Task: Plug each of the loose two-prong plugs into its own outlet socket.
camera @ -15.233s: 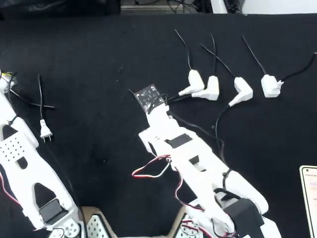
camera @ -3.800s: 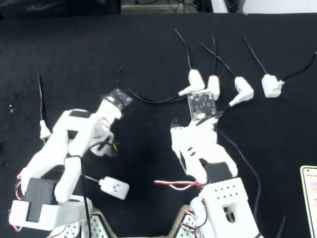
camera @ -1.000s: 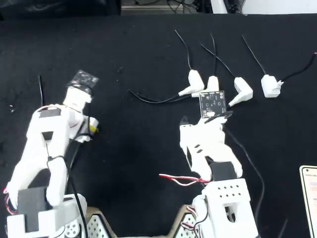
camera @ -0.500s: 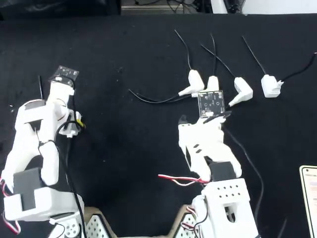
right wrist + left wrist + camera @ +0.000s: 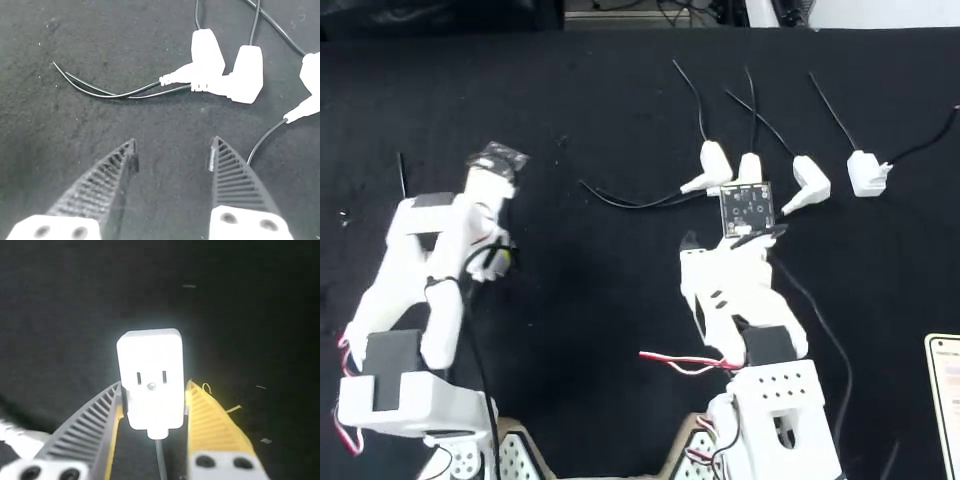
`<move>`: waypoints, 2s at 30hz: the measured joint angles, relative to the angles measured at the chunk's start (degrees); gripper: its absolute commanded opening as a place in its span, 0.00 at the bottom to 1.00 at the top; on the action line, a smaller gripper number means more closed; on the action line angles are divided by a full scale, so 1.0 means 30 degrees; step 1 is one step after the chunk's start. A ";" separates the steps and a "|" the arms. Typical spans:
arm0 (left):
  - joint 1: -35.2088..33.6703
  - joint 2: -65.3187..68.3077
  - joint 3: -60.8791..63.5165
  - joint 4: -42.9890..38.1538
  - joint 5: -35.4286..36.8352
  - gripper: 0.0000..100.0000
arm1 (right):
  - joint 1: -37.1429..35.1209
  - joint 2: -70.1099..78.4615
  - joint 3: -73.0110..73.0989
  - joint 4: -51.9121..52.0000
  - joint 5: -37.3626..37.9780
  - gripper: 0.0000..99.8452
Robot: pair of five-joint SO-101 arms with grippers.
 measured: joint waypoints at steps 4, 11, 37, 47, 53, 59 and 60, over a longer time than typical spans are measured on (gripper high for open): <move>0.1495 -0.0029 -0.0674 0.1788 0.0410 0.09 | 0.0000 0.0000 0.0000 0.0000 0.0000 0.22; 0.5392 -0.3253 0.0703 0.4425 0.1201 0.12 | 0.0000 0.0000 0.0000 0.0000 0.0000 0.22; -0.1114 -0.7179 0.5861 -0.1758 0.0264 0.22 | 0.0000 0.0000 0.0000 0.0000 0.0000 0.22; -0.4396 -0.6300 0.5333 -0.5275 0.0264 0.22 | 0.0000 0.0000 0.0000 0.0000 0.0000 0.22; -0.6769 -0.3897 0.2901 -0.5744 0.0264 0.22 | 0.0000 0.0000 0.0000 0.0000 0.0000 0.22; -0.8293 -0.2198 0.1993 -0.5744 0.0205 0.22 | 0.0000 0.0000 0.0000 0.0000 0.0000 0.22; -0.8352 -0.2139 0.1934 -0.5744 0.0205 0.22 | 0.0000 0.0000 0.0000 0.0000 0.0000 0.22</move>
